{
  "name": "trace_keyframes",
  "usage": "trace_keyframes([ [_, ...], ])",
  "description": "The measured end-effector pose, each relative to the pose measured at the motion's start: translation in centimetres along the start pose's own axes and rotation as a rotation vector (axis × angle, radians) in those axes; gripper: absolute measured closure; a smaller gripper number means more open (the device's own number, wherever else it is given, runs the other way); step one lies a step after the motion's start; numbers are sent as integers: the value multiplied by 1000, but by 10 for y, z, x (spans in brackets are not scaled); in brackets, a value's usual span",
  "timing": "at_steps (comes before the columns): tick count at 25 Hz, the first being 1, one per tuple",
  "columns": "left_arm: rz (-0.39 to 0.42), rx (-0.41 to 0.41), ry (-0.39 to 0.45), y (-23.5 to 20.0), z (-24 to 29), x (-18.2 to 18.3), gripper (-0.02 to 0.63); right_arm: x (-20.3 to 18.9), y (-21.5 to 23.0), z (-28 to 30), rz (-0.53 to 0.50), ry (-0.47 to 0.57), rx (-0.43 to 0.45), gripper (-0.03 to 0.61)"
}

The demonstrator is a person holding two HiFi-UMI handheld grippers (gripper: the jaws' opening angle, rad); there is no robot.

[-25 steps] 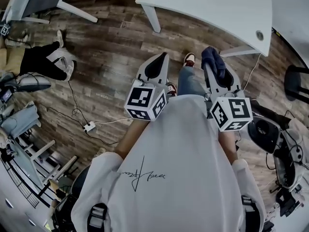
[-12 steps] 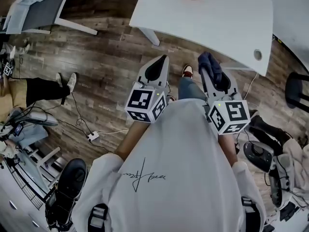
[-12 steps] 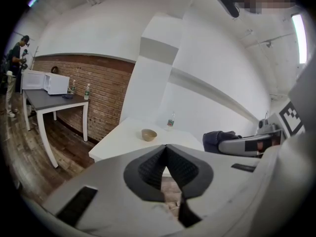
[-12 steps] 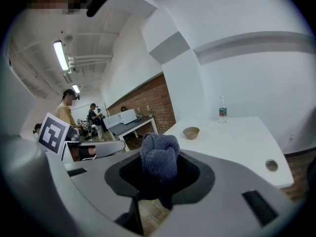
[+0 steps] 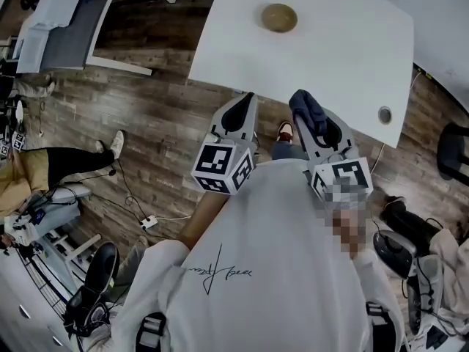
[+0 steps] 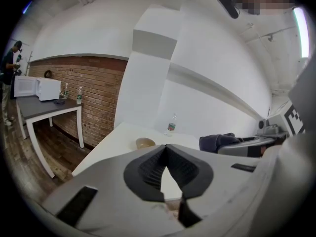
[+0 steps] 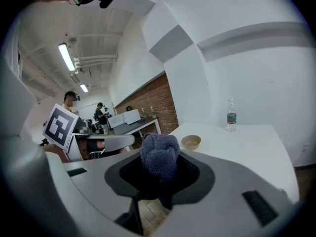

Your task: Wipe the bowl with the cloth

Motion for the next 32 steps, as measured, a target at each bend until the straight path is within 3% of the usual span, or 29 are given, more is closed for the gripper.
trace_keyframes([
  [5, 15, 26, -22, 15, 29, 0, 626, -1, 32, 10, 0, -5, 78, 459],
  [14, -15, 78, -38, 8, 35, -1, 626, -3, 38, 27, -18, -50, 117, 459],
  [32, -11, 10, -87, -49, 96, 21, 627, 16, 49, 72, -20, -149, 21, 459],
])
Point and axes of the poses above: the fingertips, and each gripper's own axes: z forward along the fingers, y to its right, x out of its top, the point moved 9 cm from there along -z, backward along the fingers, and after that the axes turned 8 degrees about -z, right-handed, at the moved point
